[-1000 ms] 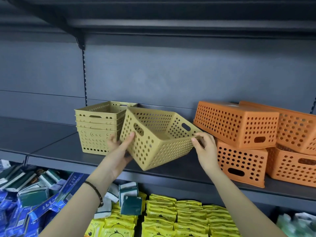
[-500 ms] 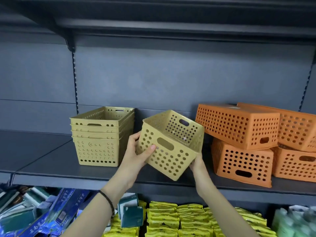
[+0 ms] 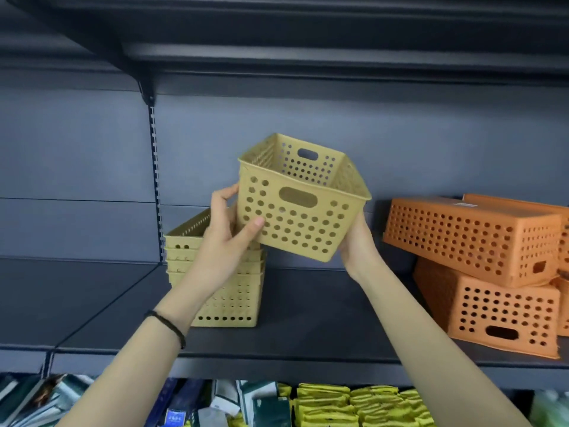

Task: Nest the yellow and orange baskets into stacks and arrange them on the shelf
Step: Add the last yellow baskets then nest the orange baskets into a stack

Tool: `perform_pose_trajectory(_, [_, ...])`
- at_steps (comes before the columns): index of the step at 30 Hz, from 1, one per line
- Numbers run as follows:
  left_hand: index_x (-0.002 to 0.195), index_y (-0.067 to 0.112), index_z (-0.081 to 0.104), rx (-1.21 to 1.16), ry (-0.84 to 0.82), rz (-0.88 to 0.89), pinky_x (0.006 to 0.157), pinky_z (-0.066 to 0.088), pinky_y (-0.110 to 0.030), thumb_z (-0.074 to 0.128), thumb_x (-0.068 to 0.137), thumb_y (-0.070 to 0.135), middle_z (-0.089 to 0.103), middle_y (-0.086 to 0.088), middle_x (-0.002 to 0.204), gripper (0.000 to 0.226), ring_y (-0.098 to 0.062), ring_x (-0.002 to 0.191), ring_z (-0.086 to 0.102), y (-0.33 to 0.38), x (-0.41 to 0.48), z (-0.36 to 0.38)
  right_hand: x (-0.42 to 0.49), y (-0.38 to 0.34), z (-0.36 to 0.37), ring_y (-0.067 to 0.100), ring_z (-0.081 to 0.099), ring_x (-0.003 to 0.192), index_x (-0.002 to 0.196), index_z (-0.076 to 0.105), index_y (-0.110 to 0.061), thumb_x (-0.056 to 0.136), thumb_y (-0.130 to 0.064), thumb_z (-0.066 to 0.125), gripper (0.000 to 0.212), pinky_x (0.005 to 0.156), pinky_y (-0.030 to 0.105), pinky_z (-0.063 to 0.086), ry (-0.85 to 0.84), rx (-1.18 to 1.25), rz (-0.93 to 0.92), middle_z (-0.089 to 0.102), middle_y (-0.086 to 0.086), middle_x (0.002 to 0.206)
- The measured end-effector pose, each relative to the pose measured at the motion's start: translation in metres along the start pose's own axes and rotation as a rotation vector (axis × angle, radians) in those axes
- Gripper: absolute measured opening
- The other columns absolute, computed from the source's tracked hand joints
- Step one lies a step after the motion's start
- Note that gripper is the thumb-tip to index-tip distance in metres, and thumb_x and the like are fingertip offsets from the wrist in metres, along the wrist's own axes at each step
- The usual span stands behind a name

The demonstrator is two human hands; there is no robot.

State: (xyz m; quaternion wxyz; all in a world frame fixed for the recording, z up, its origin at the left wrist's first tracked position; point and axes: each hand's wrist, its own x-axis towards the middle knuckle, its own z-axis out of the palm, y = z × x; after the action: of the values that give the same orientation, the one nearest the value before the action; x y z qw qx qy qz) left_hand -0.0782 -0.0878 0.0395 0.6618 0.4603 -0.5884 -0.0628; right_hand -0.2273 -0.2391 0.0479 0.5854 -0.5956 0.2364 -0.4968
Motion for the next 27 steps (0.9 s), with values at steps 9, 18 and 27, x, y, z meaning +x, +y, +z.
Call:
perform_pose_trajectory(9, [0.132, 0.029, 0.027, 0.211, 0.054, -0.114, 0.098, 0.047, -0.038, 0.053, 0.096, 0.027, 0.072, 0.013, 0.102, 0.044, 0.000, 0.097, 0.065, -0.020, 0.001, -0.094, 0.014, 0.010, 0.100, 0.001, 0.056, 0.106, 0.114, 0.063, -0.037, 0.094, -0.068, 0.014, 0.062, 0.092, 0.025, 0.038, -0.120, -0.152, -0.009, 0.065, -0.020, 0.099])
perform_pose_trajectory(18, [0.128, 0.037, 0.023, 0.150, 0.077, -0.179, 0.099, 0.046, -0.039, 0.047, 0.100, 0.024, 0.068, 0.007, 0.117, 0.039, -0.009, 0.109, 0.063, -0.049, 0.018, -0.105, 0.029, 0.015, 0.115, -0.003, 0.051, 0.091, 0.130, 0.054, -0.031, 0.095, -0.066, 0.005, 0.070, 0.089, 0.024, 0.029, -0.152, -0.247, 0.001, 0.058, -0.019, 0.094])
perform_pose_trajectory(27, [0.127, 0.036, 0.027, 0.060, 0.154, -0.202, 0.079, 0.048, -0.016, 0.050, 0.098, 0.016, 0.065, 0.004, 0.119, 0.042, -0.003, 0.105, 0.063, -0.072, 0.020, -0.114, 0.038, 0.021, 0.128, 0.011, 0.053, 0.109, 0.141, 0.045, -0.029, 0.093, -0.069, 0.007, 0.074, 0.090, 0.030, 0.034, -0.177, -0.308, 0.085, 0.060, -0.001, 0.129])
